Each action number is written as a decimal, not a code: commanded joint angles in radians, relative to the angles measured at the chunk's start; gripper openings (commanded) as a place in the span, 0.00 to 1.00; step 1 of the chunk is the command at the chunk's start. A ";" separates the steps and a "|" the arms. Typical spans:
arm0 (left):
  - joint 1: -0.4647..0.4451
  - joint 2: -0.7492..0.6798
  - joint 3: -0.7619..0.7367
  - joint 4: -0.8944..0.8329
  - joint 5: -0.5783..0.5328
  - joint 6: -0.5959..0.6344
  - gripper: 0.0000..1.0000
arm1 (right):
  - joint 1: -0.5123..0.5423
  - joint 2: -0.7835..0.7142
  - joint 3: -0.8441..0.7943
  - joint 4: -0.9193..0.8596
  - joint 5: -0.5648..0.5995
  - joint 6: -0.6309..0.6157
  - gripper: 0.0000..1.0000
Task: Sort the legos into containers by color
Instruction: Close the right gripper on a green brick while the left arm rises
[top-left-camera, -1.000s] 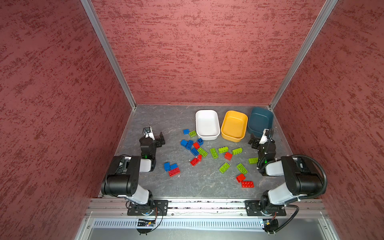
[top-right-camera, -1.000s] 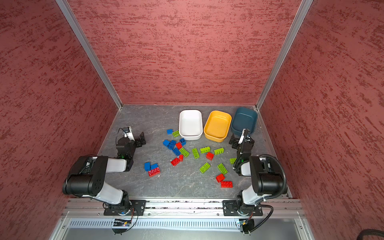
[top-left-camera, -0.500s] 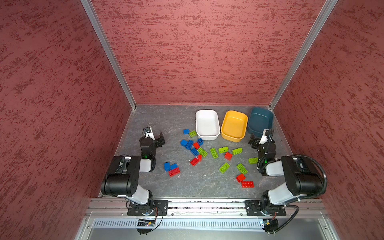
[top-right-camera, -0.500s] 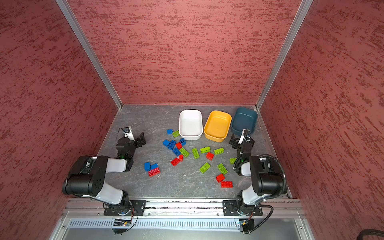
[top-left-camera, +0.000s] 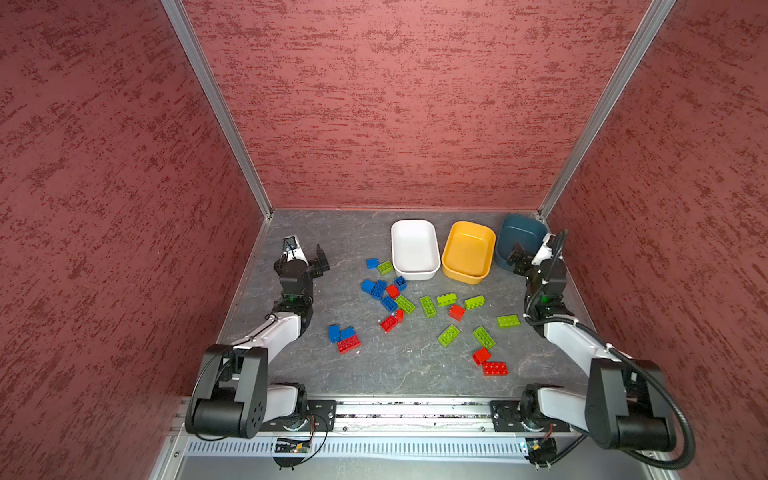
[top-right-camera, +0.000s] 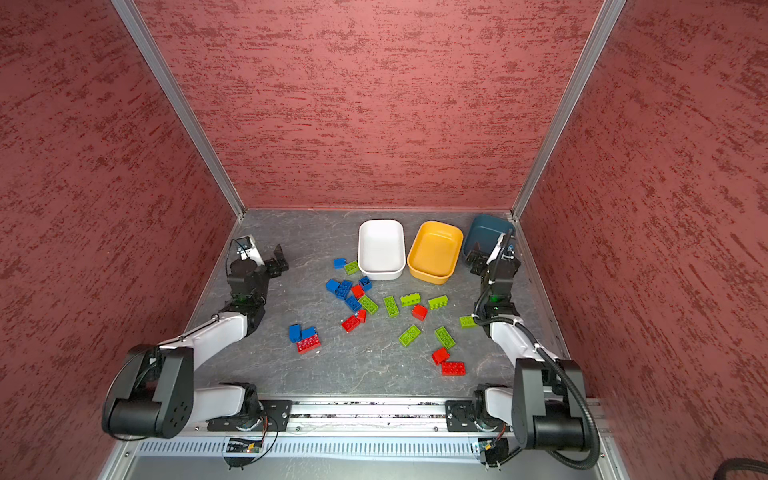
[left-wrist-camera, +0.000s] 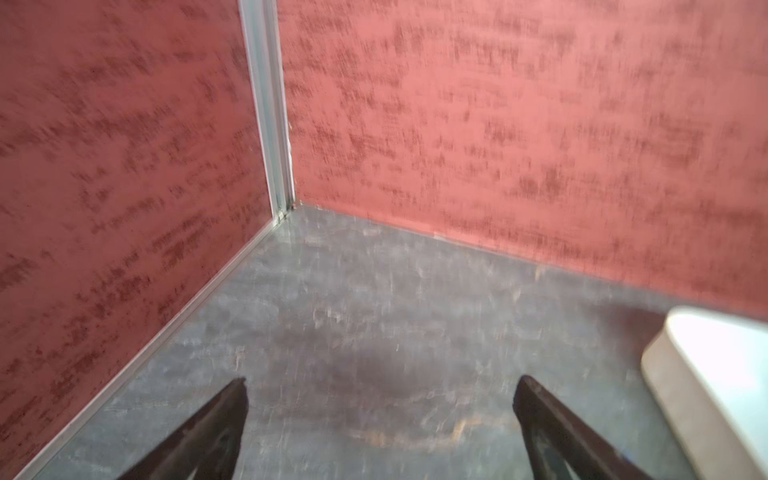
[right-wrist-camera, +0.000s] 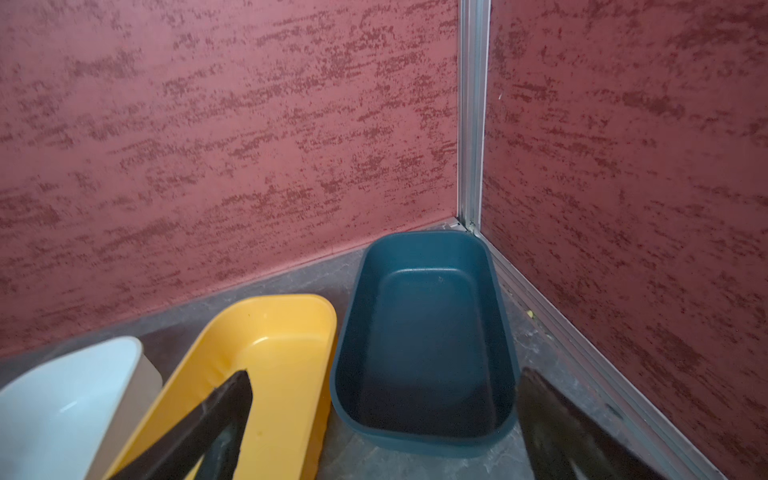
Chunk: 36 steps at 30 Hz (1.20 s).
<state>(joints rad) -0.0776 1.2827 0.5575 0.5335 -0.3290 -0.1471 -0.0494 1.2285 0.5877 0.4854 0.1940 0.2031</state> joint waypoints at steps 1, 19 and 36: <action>-0.032 -0.016 0.126 -0.361 -0.131 -0.278 0.99 | 0.002 -0.017 0.092 -0.409 -0.016 0.180 0.99; -0.090 0.072 0.306 -0.603 -0.024 -0.549 0.99 | 0.003 -0.091 0.049 -1.118 -0.141 0.611 0.99; -0.077 0.087 0.276 -0.658 -0.052 -0.569 0.99 | 0.118 0.111 0.063 -1.091 -0.086 0.661 0.68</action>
<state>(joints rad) -0.1608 1.3693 0.8417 -0.0967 -0.3660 -0.7143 0.0498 1.3312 0.6323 -0.5930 0.0597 0.8558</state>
